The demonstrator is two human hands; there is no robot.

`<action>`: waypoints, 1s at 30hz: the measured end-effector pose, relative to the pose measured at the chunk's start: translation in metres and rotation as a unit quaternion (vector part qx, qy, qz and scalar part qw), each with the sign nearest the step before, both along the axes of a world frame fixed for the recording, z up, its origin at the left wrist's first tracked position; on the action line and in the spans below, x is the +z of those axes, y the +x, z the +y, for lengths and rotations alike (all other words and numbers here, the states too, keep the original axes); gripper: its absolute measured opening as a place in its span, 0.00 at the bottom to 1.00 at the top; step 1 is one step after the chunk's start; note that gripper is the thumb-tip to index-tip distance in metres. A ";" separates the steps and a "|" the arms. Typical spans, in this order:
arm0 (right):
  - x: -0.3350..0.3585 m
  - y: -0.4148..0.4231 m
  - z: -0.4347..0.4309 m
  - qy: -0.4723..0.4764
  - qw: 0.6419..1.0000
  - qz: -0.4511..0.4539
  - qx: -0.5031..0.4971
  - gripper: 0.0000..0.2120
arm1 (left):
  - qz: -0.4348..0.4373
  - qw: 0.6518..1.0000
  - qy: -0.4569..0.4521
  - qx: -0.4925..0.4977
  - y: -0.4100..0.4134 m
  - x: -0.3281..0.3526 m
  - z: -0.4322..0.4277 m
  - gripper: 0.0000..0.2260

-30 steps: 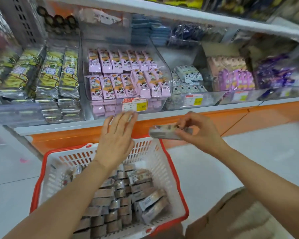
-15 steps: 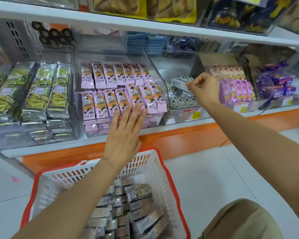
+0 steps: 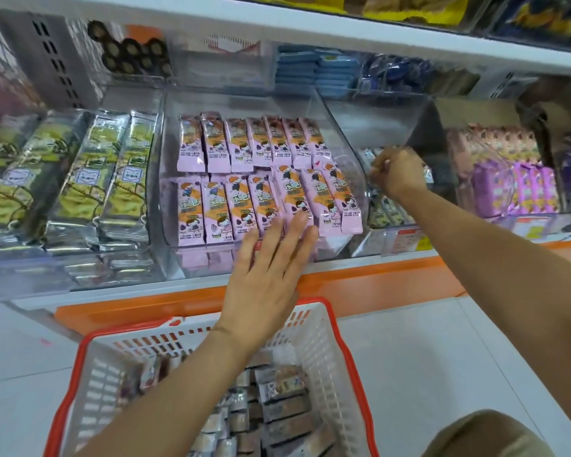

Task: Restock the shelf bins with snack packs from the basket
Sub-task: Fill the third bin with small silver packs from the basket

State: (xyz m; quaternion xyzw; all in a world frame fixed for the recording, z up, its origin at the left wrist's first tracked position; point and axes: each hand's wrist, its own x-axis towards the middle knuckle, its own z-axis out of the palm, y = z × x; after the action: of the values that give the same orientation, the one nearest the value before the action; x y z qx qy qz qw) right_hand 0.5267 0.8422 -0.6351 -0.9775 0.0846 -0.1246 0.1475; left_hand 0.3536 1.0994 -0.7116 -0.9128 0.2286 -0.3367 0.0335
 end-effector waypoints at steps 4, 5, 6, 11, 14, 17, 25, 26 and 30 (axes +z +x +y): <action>0.006 -0.013 -0.003 0.007 0.999 -0.030 0.019 0.14 | 0.025 1.000 0.014 0.003 -0.003 0.003 0.001 0.38; 0.010 -0.019 -0.002 0.020 0.998 -0.056 0.025 0.14 | 0.030 0.999 0.017 0.001 -0.003 0.005 0.002 0.39; 0.015 -0.027 0.001 0.037 0.995 -0.083 0.034 0.13 | 0.034 0.999 0.017 0.001 -0.004 0.006 0.002 0.40; 0.038 -0.104 0.028 0.163 0.959 -0.194 0.128 0.04 | 0.034 0.999 0.003 -0.016 -0.016 0.010 0.006 0.41; 0.033 -0.157 0.053 0.198 0.937 -0.221 0.184 0.05 | 0.043 0.999 0.008 -0.021 -0.032 -0.008 0.020 0.40; 0.004 -0.198 0.079 0.220 0.926 -0.207 0.225 0.05 | 0.089 0.996 0.016 -0.021 -0.056 -0.037 0.041 0.44; -0.141 -0.249 0.121 0.138 0.945 0.094 0.282 0.08 | 0.251 0.966 0.045 0.043 -0.075 -0.097 0.090 0.42; -0.159 -0.251 0.123 0.118 0.941 0.139 0.285 0.09 | 0.264 0.961 0.041 0.067 -0.074 -0.104 0.095 0.41; -0.206 -0.252 0.134 0.023 0.920 0.279 0.275 0.14 | 0.300 0.943 0.080 0.119 -0.076 -0.129 0.113 0.41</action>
State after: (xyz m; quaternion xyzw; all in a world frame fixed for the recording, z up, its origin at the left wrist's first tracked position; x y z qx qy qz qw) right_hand 0.2745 0.9760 -0.8408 -0.9539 -0.1466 0.2000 0.1687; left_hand 0.2775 1.2125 -0.8409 -0.9864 0.1438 -0.0212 0.0762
